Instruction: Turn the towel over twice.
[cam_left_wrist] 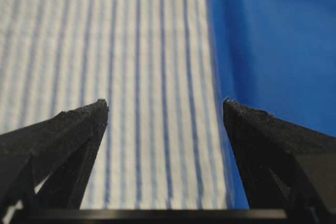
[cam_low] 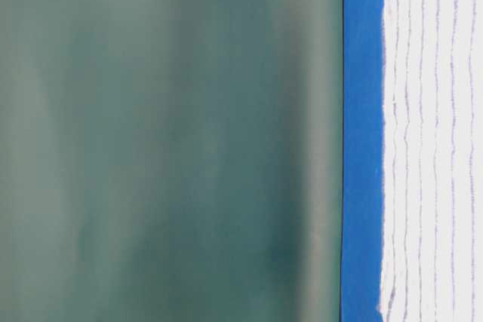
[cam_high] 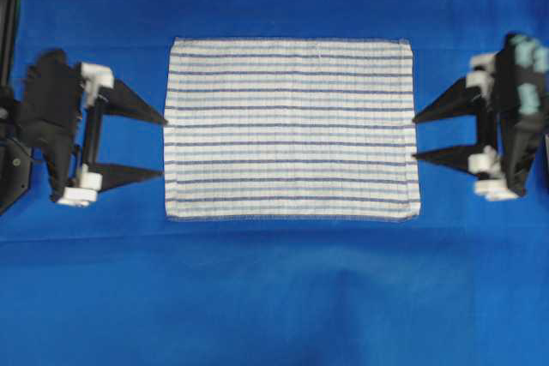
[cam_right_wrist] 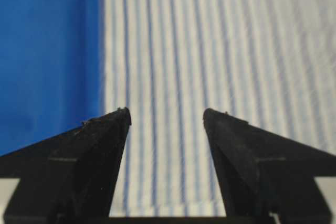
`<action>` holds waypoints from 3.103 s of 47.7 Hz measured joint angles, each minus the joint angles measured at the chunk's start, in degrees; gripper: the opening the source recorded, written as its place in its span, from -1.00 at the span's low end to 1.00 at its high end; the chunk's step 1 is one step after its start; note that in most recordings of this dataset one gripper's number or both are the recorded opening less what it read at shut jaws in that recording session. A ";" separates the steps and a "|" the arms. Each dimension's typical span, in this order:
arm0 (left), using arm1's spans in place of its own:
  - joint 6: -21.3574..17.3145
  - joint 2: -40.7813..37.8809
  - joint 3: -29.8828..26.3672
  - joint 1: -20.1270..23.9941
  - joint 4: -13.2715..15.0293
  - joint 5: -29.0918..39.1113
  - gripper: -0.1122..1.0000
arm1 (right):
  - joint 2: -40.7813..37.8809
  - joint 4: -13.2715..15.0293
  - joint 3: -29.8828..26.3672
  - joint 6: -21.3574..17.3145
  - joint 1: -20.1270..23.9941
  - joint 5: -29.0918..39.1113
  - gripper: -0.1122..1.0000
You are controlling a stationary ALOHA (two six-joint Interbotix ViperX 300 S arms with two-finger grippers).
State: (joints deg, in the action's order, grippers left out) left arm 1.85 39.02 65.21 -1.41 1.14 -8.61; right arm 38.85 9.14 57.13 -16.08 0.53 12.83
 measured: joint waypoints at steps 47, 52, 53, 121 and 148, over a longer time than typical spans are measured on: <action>-5.80 1.49 2.99 10.63 0.00 -4.31 0.69 | -2.46 3.69 1.23 0.00 -14.68 -1.76 0.32; -6.94 -3.08 3.25 13.71 0.00 -8.17 0.69 | -6.15 4.22 1.49 0.00 -18.46 -3.16 0.32; -6.94 -4.57 3.25 14.59 0.00 -9.14 0.69 | -6.94 4.31 1.49 0.00 -18.98 -3.52 0.32; -8.44 -43.33 -2.64 30.23 0.00 -23.55 -0.76 | -38.67 7.29 1.32 0.70 -35.51 -23.99 -0.66; -8.53 -38.85 -4.66 32.96 0.00 -20.21 -0.76 | -36.39 7.21 -0.44 0.62 -37.00 -23.73 -0.66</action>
State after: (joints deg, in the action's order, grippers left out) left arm -6.68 0.18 60.56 31.55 1.14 -28.83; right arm 2.46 16.35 56.69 -15.47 -36.47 -10.90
